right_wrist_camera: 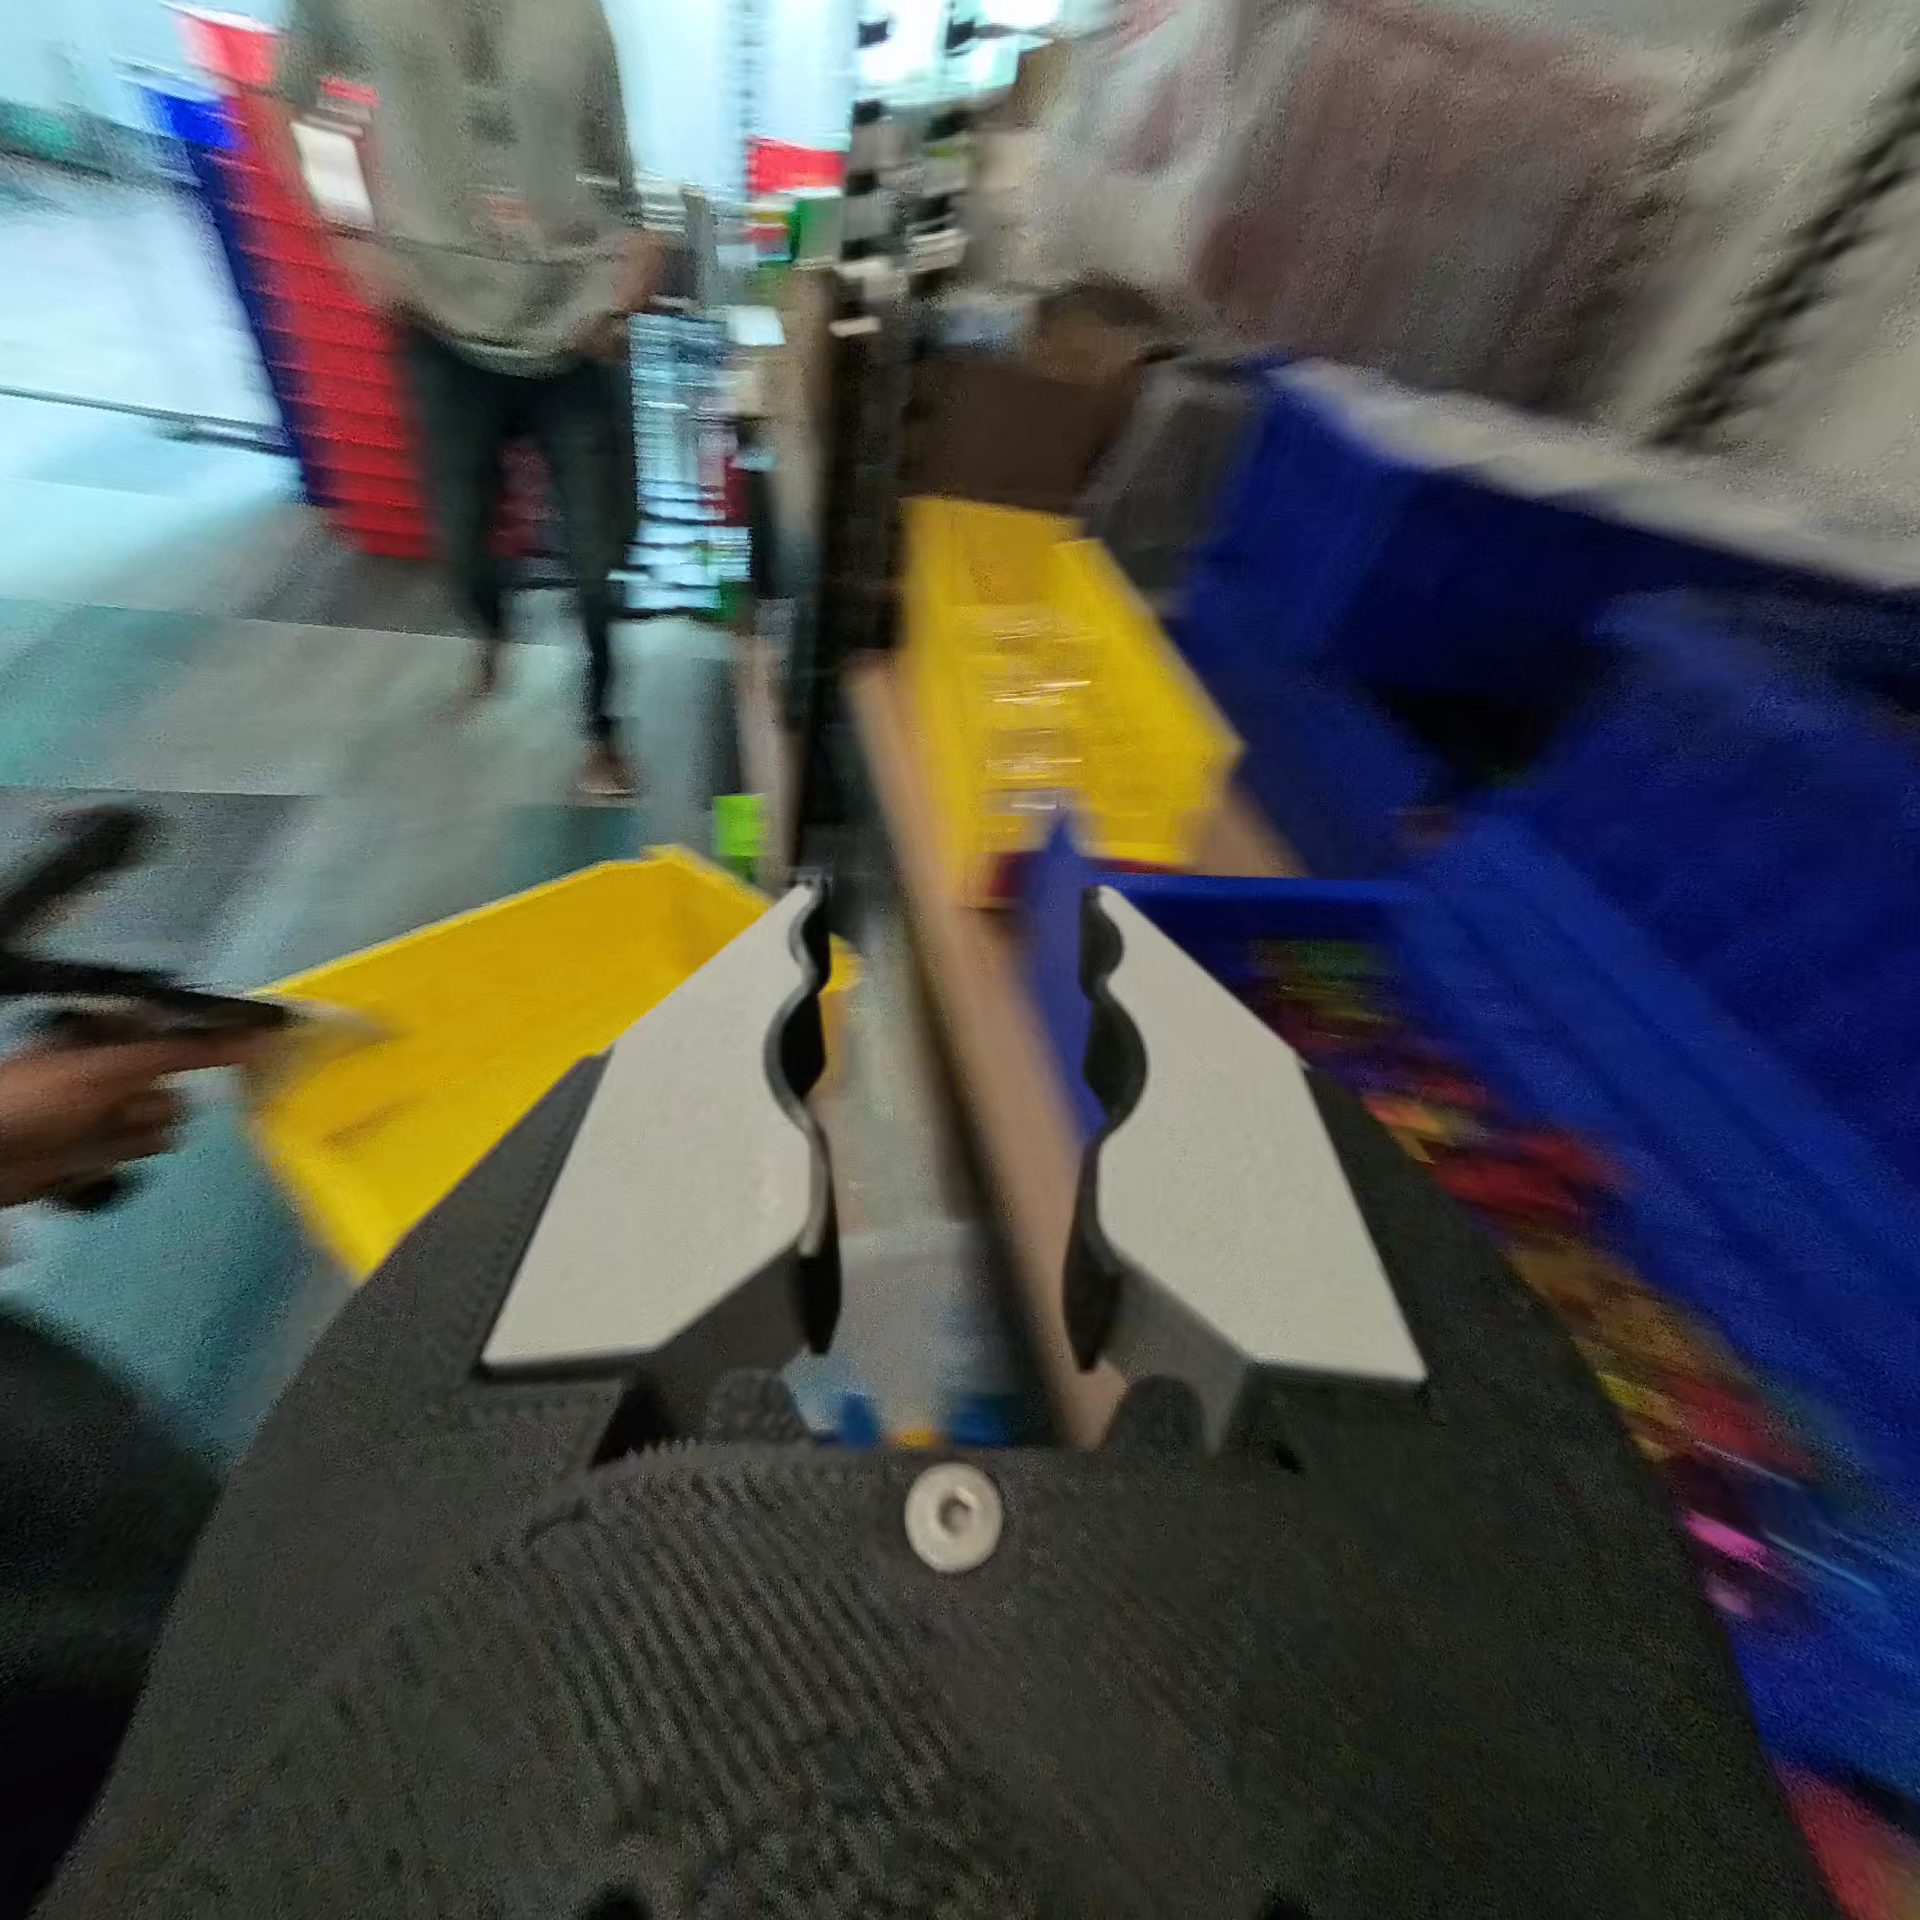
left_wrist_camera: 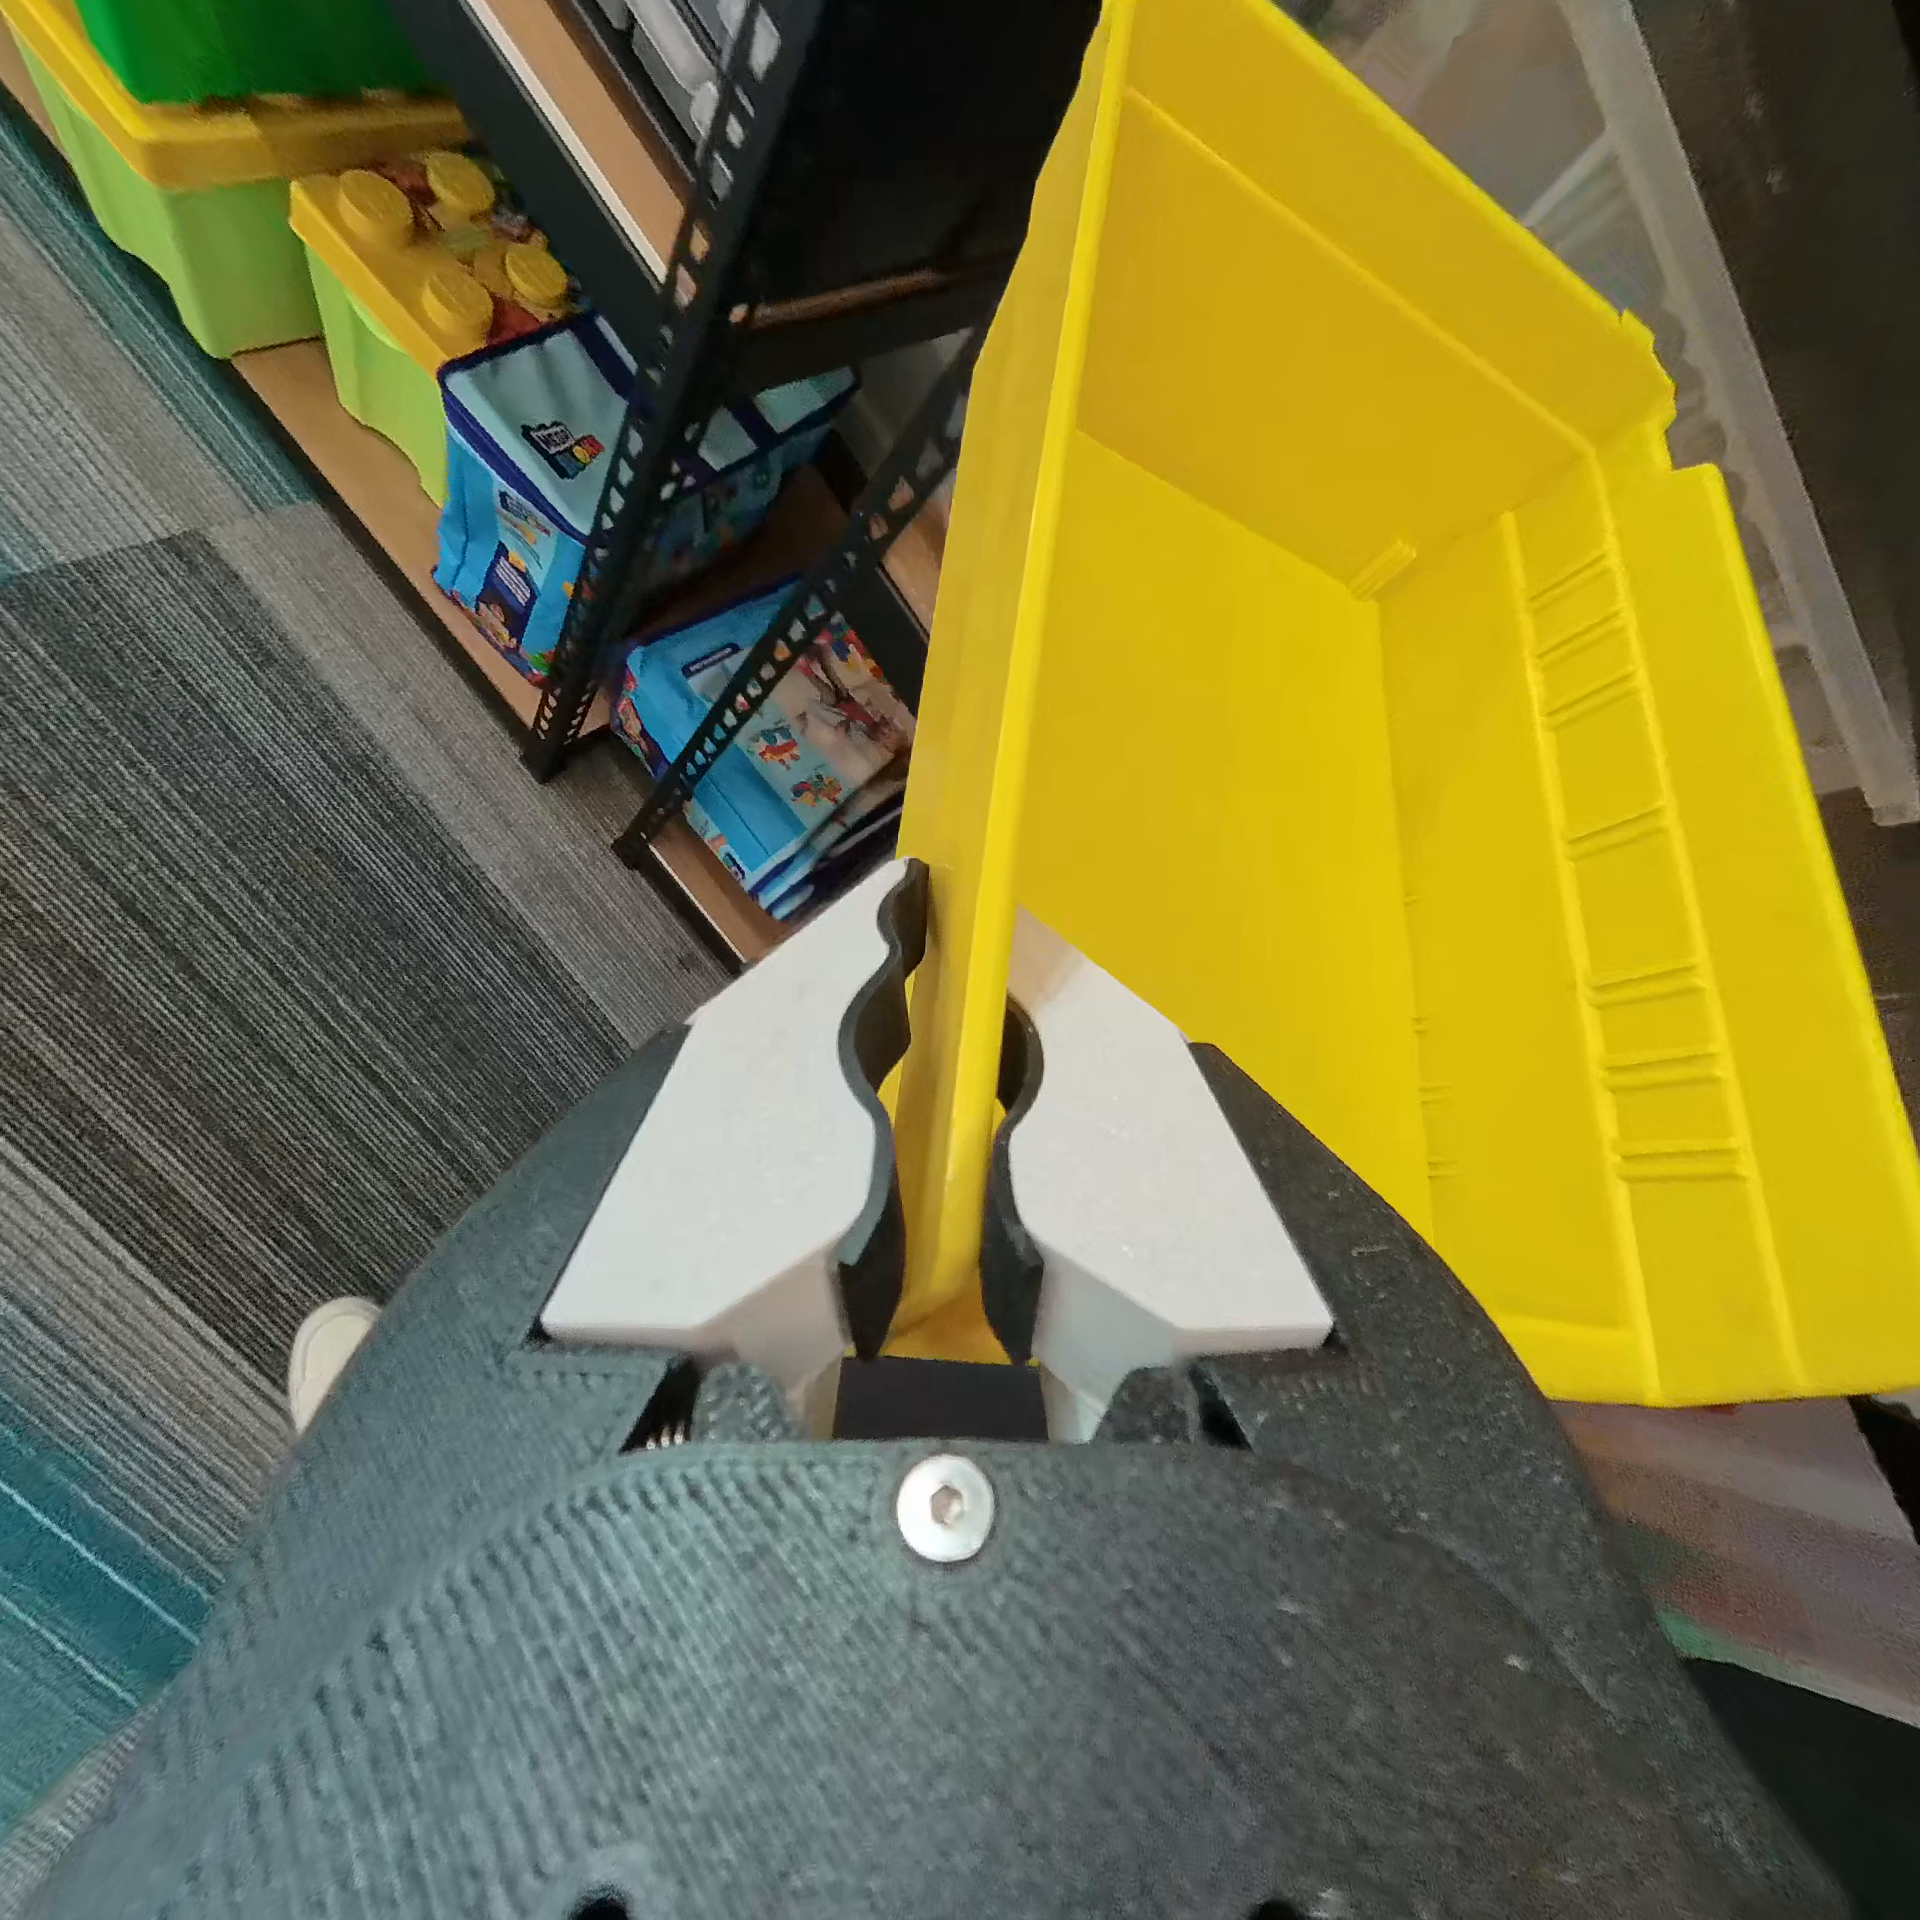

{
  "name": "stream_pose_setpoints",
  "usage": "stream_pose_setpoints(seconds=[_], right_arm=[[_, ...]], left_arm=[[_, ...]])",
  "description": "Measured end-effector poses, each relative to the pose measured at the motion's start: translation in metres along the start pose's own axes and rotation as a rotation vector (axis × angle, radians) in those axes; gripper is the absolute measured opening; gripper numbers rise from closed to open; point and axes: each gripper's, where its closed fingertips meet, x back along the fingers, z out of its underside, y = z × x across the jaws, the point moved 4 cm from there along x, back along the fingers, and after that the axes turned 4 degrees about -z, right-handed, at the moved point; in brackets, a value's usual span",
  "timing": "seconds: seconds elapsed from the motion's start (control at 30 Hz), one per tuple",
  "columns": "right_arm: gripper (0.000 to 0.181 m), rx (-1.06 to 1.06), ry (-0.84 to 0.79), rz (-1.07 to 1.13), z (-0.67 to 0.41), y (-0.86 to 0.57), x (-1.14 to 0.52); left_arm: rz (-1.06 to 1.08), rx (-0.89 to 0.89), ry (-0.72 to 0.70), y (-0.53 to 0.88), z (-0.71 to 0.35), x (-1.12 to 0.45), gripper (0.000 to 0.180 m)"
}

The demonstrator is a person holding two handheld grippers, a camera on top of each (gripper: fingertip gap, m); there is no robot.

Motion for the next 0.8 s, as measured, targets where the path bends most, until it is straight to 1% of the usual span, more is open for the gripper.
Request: stream_pose_setpoints(seconds=[0.03, 0.07, 0.1, 0.13, 0.17, 0.2, 0.23, 0.3, 0.4, 0.47, 0.63, 0.8], right_arm=[[0.042, 0.051, 0.007, 0.111, -0.009, -0.033, 0.029], [0.033, 0.087, 0.055, 0.207, -0.01, -0.065, 0.057], [0.034, 0.093, 0.142, 0.271, 0.001, -0.095, 0.082], [0.047, 0.062, 0.249, 0.309, 0.018, -0.121, 0.104], [0.053, 0.017, 0.345, 0.34, 0.038, -0.145, 0.124], [0.058, -0.025, 0.41, 0.373, 0.057, -0.164, 0.141], [0.063, -0.059, 0.442, 0.397, 0.071, -0.178, 0.153], [0.065, -0.101, 0.422, 0.394, 0.082, -0.187, 0.16], [0.066, -0.055, 0.289, 0.332, 0.062, -0.171, 0.141], [0.068, -0.027, 0.235, 0.258, 0.046, -0.157, 0.12], [0.069, -0.014, 0.14, 0.048, 0.005, -0.125, 0.058], [0.07, 0.014, 0.109, -0.061, -0.022, -0.09, -0.009]], left_arm=[[0.001, 0.006, 0.003, -0.007, 0.006, -0.001, 0.002], [0.003, 0.015, 0.006, -0.013, 0.011, -0.001, 0.002], [0.004, 0.022, 0.008, -0.019, 0.017, -0.002, 0.002], [0.004, 0.026, 0.008, -0.024, 0.021, -0.002, 0.002], [0.004, 0.028, 0.007, -0.03, 0.025, -0.002, 0.002], [0.004, 0.026, 0.007, -0.035, 0.028, -0.001, 0.002], [0.005, 0.023, 0.007, -0.039, 0.031, -0.001, 0.002], [0.009, 0.02, 0.011, -0.046, 0.034, -0.002, 0.002], [0.007, 0.003, 0.02, -0.054, 0.036, -0.003, 0.002], [0.005, -0.011, 0.014, -0.057, 0.034, -0.003, 0.002], [0.029, 0.013, -0.013, -0.051, 0.025, 0.001, 0.002], [0.031, 0.033, -0.041, -0.023, 0.01, 0.007, 0.002]])
